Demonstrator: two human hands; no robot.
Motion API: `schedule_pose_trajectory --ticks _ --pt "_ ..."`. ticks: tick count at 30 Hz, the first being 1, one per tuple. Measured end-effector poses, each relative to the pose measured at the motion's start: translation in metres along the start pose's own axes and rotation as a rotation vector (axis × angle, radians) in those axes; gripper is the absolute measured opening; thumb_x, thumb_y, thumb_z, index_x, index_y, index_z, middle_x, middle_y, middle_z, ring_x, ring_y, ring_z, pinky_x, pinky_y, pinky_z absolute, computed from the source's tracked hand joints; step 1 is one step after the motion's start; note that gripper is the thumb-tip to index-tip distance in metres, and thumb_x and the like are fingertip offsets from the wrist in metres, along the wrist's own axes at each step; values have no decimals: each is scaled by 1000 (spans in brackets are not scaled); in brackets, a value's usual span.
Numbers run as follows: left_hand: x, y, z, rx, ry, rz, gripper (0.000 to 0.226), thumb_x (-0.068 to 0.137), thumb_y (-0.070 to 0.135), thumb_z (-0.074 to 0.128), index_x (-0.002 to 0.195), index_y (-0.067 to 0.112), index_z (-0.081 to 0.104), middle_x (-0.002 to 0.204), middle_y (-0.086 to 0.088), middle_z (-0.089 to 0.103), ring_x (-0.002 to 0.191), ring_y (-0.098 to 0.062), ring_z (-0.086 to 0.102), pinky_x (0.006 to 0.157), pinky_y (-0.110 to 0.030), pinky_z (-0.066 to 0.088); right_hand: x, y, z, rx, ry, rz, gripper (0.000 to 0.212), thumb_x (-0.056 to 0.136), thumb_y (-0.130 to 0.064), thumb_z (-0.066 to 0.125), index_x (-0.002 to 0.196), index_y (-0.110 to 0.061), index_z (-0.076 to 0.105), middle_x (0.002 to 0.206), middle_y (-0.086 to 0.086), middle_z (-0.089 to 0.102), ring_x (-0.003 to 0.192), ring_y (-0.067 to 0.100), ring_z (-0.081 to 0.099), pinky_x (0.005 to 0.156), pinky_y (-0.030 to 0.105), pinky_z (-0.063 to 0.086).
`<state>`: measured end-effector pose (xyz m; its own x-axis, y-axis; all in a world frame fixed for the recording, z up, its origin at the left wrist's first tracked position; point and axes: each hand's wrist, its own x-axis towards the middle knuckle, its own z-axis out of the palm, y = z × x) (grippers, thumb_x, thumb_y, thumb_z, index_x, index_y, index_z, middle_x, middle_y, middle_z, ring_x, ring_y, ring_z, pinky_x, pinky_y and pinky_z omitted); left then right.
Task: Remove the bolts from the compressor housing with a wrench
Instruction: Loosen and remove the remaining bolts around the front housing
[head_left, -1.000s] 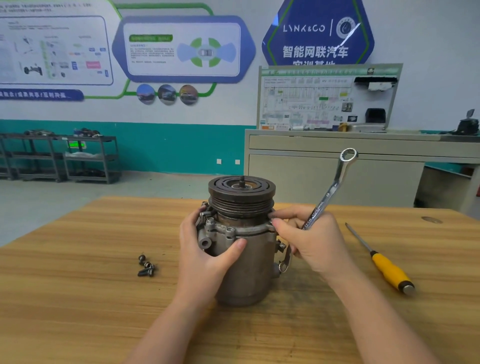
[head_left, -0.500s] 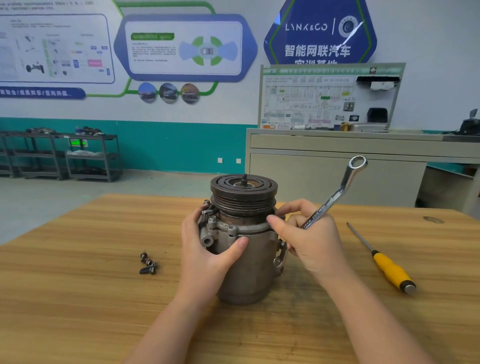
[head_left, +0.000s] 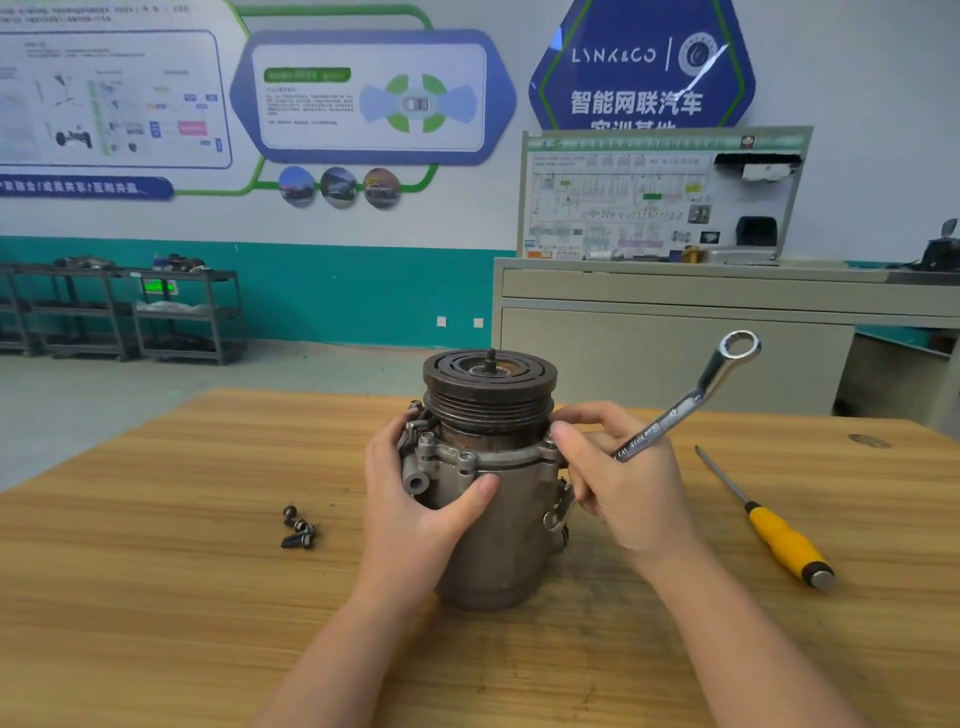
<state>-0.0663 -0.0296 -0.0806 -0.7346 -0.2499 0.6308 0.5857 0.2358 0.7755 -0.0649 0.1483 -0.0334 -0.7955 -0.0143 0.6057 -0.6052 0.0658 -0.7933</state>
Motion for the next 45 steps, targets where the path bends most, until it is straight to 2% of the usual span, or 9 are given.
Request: schedule_pose_trajectory --ticks 8,18,21,24,28,31,37,41,45 --pt "0 0 0 -2 5 -5 93 54 63 75 134 34 37 132 12 47 123 1 45 97 -14 37 0 -1 -1 37 3 12 7 81 -26 62 79 -26 69 40 -5 48 35 5 40 38 14 31" --pt "-1 2 0 7 -3 -14 95 53 62 75 135 32 37 133 8 46 124 -3 45 104 -27 40 -1 -3 1 5 -15 -1 4 81 -28 65 81 -32 66 42 -5 49 37 4 41 39 13 33" --pt "-1 3 -1 3 -4 -22 96 53 61 75 136 30 37 134 8 46 124 -3 45 104 -27 40 -1 -2 1 -48 -26 -6 15 86 -22 67 79 -35 63 43 -5 51 37 4 42 40 15 33" --pt "-1 4 -1 15 -6 -34 96 52 62 75 135 33 36 133 11 45 123 2 44 104 -25 39 -1 -1 1 40 -19 18 14 82 -25 56 80 -30 69 42 -4 47 37 6 40 39 15 31" --pt "-2 5 -1 9 -10 -32 98 53 60 76 137 26 37 134 5 47 125 -8 46 107 -36 41 -2 -2 1 -25 -7 -5 8 86 -27 69 83 -25 62 43 -3 51 37 3 43 40 13 34" --pt "-2 7 -1 20 -11 -41 99 53 62 75 137 27 37 134 5 46 125 -7 46 108 -37 41 -2 -3 1 -34 -9 -8 12 89 -16 64 81 -24 64 42 -4 50 38 3 43 40 12 34" --pt "-2 6 -1 11 -14 -45 96 54 60 76 136 28 37 134 6 47 125 -8 46 107 -40 42 -2 -1 2 -68 -9 -17 8 88 -23 67 84 -26 61 45 -4 54 39 3 46 42 12 35" --pt "-2 7 -1 18 -1 -42 95 54 61 75 135 29 38 133 7 47 125 -6 46 108 -38 40 -3 -1 3 4 -23 4 17 86 -27 53 84 -32 69 44 -2 52 41 5 46 43 13 37" --pt "-2 7 -1 15 -6 -49 95 53 60 76 135 31 38 133 6 46 125 -7 45 108 -39 41 -4 1 3 -62 -11 -12 8 86 -30 68 88 -29 60 46 -1 56 42 3 50 45 12 38"
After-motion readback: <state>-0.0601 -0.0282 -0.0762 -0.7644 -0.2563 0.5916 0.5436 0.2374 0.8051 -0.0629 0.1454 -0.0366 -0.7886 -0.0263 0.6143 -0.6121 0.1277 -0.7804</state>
